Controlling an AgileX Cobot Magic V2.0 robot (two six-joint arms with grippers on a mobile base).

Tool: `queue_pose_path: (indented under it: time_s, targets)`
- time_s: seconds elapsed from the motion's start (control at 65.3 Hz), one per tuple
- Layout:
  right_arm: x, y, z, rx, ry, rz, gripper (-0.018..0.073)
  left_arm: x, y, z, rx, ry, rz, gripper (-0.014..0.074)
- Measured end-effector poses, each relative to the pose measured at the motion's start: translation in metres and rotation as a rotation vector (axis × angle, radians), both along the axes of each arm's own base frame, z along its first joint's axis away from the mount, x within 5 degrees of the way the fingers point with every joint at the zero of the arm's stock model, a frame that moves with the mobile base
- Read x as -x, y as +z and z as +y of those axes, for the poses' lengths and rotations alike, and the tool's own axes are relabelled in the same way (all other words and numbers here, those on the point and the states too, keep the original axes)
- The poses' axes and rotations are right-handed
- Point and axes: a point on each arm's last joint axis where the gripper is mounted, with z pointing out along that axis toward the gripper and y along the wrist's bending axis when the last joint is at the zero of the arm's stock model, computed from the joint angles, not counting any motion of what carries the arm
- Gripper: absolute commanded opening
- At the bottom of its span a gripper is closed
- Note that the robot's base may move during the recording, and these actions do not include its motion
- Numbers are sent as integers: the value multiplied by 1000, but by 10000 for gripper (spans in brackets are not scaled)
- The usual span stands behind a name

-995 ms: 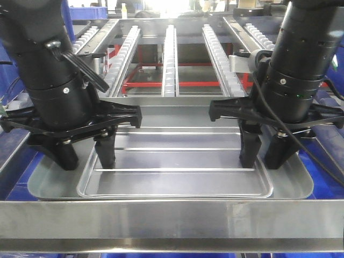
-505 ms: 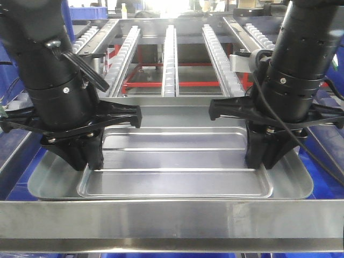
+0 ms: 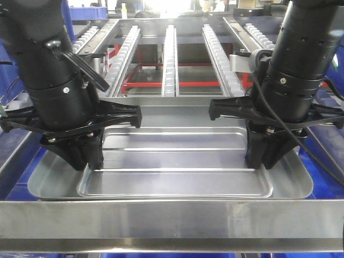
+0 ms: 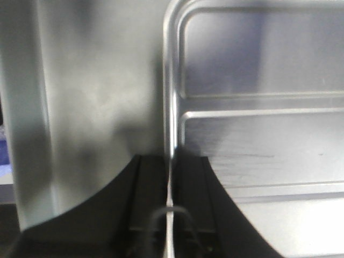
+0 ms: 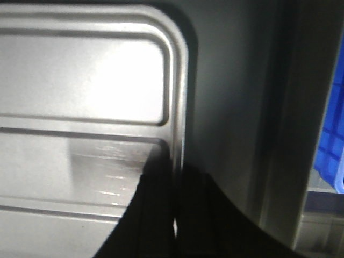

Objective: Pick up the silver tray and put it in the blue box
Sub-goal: 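Open both grippers and close them on the tray's side rims, then lift the silver tray off the rack with both grippers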

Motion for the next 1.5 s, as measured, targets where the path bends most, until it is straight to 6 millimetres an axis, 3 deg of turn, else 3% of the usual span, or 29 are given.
queue_pose_path:
  time_s: [0.23,0.429,0.628,0.95,1.225,1.501]
  targets:
    - [-1,15,1,-20,-26,-14,50,-3,14,0,-25,9,5,-14]
    - [12,50,-2,-63,-55,-71,50,3,53,6,13,19,-58,-14]
    - [35,82,2,-101,-65,-122,50,20,86,19,46,43,-86,-14]
    - [89,86,18,-94,-18,-149,50,82,94,39,83,87,-88,-14]
    - [139,94,16,-131,-15,-159,50,140,98,43,101,70,-102,-14]
    - [158,96,9,-133,-46,-168,50,158,101,37,103,43,-127,-14]
